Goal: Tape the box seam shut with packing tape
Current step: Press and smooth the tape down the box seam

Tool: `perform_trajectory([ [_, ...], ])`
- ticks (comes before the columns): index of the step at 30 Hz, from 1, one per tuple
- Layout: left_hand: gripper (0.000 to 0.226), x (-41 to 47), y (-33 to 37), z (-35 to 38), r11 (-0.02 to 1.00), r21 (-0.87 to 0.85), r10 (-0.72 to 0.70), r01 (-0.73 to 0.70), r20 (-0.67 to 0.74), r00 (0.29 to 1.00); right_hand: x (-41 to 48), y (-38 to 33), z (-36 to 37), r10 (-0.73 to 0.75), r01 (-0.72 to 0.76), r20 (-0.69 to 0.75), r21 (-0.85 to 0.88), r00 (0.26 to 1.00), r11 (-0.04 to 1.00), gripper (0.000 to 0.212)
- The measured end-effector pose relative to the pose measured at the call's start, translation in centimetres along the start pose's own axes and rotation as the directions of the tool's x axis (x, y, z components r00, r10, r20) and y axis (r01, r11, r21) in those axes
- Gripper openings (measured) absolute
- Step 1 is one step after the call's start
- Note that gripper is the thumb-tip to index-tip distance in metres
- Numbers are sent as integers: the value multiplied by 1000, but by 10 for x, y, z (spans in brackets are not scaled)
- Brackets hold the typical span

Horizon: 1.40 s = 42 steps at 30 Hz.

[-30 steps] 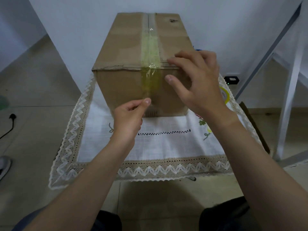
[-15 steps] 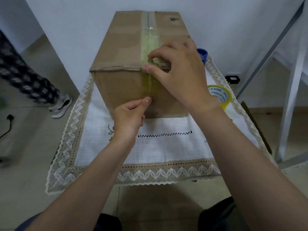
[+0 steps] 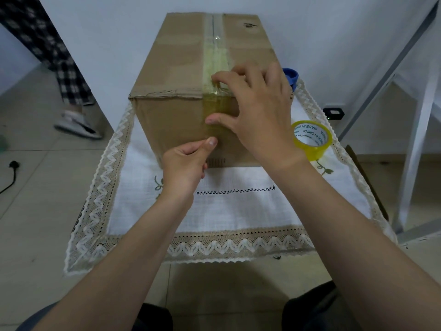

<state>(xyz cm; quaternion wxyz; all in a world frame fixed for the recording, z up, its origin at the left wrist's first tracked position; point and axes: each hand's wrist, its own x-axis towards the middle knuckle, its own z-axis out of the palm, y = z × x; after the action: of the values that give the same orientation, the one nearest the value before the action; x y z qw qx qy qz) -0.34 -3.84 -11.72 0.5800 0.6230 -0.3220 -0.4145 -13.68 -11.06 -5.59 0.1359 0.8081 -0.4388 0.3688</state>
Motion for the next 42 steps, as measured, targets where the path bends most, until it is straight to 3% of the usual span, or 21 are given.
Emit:
perform_trajectory([
  [3,5,0,2,-1,1000,12,-16,16,2,1000,-4,-1,2,14,-14,4,-10,1000,1000,67],
  [12,4,-3,4,-1,1000,12,-27,27,17,999,1,-11,5,148,-138,-117,91,982,986,46],
  [17,4,-3,3,-1,1000,1,-23,23,23,999,-1,-11,2,120,-113,-96,76,988,991,51],
  [23,5,-1,3,-2,1000,3,-22,22,19,1000,-8,-11,2,61,-60,4,-64,998,996,68],
  [30,9,-1,5,-2,999,27,-41,40,25,999,-5,-14,-1,128,-125,-95,41,987,991,44],
  [39,8,-3,6,-2,1000,4,-31,30,36,999,-8,-8,-6,102,-98,-23,118,995,988,31],
  [42,8,-4,7,-2,1000,-2,-30,30,35,999,-9,-7,-7,101,-100,-10,113,995,989,36],
])
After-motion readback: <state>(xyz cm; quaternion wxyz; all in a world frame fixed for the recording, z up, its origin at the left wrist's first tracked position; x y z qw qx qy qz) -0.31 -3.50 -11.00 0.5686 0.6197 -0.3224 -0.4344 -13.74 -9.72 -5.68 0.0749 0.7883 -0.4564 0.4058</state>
